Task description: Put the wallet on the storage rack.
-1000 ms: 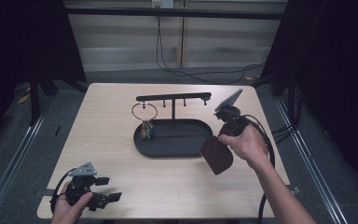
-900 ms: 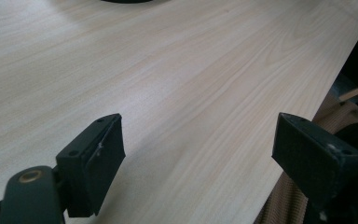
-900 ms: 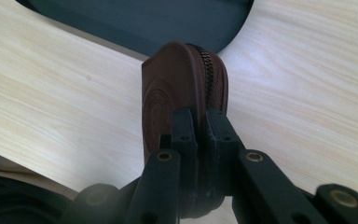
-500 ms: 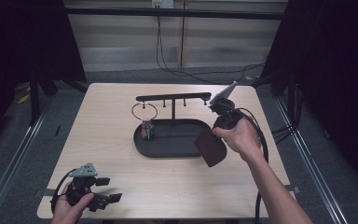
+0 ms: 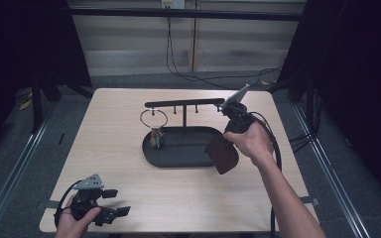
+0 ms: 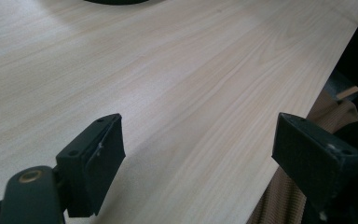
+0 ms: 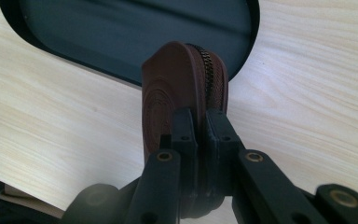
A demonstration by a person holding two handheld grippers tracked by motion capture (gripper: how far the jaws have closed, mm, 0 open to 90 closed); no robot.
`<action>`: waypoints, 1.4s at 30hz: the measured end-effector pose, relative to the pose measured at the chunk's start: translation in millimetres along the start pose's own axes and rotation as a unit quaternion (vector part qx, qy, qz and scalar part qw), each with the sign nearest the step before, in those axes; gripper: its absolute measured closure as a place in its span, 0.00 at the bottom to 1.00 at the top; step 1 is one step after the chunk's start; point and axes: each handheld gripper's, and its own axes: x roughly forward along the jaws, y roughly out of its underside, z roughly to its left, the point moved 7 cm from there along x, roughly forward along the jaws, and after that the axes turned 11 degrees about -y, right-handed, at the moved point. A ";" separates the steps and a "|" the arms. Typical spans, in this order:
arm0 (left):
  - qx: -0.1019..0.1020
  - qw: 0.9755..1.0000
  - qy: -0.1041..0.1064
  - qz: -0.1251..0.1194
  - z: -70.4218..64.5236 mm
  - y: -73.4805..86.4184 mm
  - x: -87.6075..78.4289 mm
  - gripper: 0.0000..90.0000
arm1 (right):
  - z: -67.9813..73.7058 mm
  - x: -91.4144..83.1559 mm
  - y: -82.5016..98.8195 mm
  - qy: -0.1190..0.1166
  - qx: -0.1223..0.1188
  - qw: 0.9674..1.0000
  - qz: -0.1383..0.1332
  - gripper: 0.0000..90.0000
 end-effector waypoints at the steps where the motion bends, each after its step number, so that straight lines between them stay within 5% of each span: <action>1: 0.000 1.000 -0.001 0.000 0.0 -0.1 0.1 0.18 | -0.5 0.6 -1.1 0.000 0.002 1.000 0.001 0.93; 19: -0.002 1.000 0.000 -0.001 0.4 0.3 -1.5 0.18 | 2.3 6.7 -33.0 -0.005 0.017 0.999 -0.029 0.93; 26: -0.004 1.000 -0.003 0.001 1.7 0.6 -1.5 0.18 | 3.4 12.3 -40.7 -0.029 0.016 0.998 -0.047 0.93; 42: -0.007 1.000 -0.003 0.003 2.8 0.4 -1.4 0.18 | -8.0 31.0 -53.8 -0.069 0.060 0.992 -0.085 0.93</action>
